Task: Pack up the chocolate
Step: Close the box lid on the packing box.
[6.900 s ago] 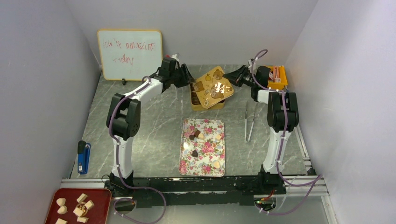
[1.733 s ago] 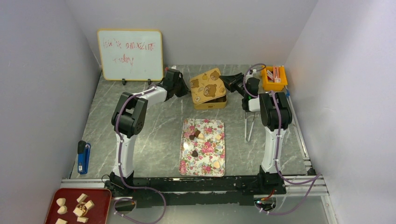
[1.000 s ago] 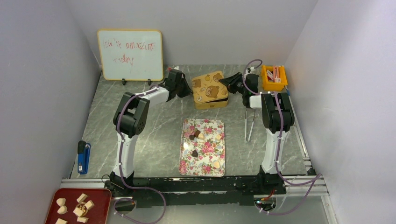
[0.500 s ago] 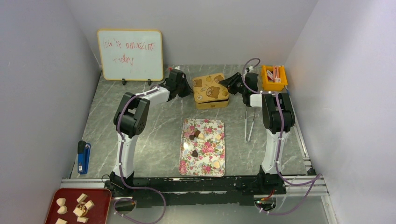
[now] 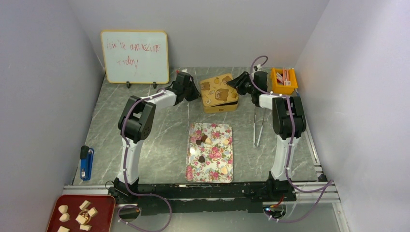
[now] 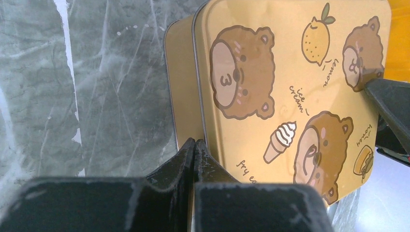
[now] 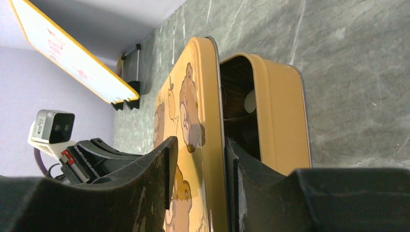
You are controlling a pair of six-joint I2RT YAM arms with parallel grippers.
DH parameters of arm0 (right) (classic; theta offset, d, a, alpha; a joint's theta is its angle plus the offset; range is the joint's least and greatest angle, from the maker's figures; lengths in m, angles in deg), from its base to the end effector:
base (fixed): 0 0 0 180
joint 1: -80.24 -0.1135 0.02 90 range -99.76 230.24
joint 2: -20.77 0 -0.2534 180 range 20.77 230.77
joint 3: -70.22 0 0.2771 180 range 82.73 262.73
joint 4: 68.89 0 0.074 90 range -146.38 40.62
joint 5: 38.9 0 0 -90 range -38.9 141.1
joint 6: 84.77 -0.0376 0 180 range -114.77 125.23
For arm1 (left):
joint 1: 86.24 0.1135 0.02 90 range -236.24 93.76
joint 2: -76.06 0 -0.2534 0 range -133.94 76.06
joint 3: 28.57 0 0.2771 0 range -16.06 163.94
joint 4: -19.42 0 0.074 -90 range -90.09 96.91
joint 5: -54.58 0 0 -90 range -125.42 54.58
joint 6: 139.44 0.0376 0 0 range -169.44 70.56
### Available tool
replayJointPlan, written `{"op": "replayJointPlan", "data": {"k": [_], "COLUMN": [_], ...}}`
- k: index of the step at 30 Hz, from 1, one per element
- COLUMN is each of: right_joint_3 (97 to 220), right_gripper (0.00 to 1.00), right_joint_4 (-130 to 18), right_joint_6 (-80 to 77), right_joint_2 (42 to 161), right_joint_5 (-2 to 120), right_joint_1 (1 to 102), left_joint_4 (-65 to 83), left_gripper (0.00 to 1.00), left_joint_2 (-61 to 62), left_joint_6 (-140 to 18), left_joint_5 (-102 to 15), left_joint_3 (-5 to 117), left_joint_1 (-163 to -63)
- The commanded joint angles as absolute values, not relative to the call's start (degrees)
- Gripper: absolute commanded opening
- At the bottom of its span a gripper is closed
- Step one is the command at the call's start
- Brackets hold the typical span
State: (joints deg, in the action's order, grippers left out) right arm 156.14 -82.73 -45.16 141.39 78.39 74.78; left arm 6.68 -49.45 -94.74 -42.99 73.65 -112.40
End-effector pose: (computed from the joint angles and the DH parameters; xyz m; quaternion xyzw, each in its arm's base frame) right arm 0.4735 0.0626 0.1356 0.1821 0.7906 0.4299 0.3962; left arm 0.4571 -0.2300 0.1448 -0.1183 0.8818 -0.3122 0.3332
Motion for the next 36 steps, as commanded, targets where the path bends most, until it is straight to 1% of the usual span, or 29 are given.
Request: {"op": "replayJointPlan", "data": {"k": [1,11,12,14,23,36], "right_joint_3": [158.8,160.1,160.3,160.4,162.3,163.6], "right_gripper": [0.44,0.47,0.5,0.52,0.52,0.52], "right_joint_4": [-81.3,-76.8,-76.2,-75.5,-71.0,-68.2], "right_joint_6": [-41.7,-36.9,-36.6,-36.1,-32.4,-30.3], "right_joint_2": [137.2,135.9,135.9,135.8,135.5,135.0], "right_joint_5": [78.1,77.1,76.9,76.6,74.6,72.3], "right_joint_1": [74.6,74.4,74.4,74.4,74.4,74.5], "left_joint_4": [9.5,9.7,9.7,9.8,9.8,9.6], "left_gripper": [0.05,0.05,0.05,0.05,0.05,0.05], "left_joint_2": [-48.2,-47.7,-47.6,-47.4,-47.0,-47.1], "left_joint_6": [-95.4,-95.9,-95.9,-95.9,-96.1,-96.1], "left_joint_5": [-42.9,-42.1,-42.0,-41.8,-41.6,-41.6], "left_joint_3": [74.3,73.2,73.1,72.8,72.4,73.1], "left_joint_1": [-113.5,-114.2,-114.2,-114.3,-114.4,-114.5]}}
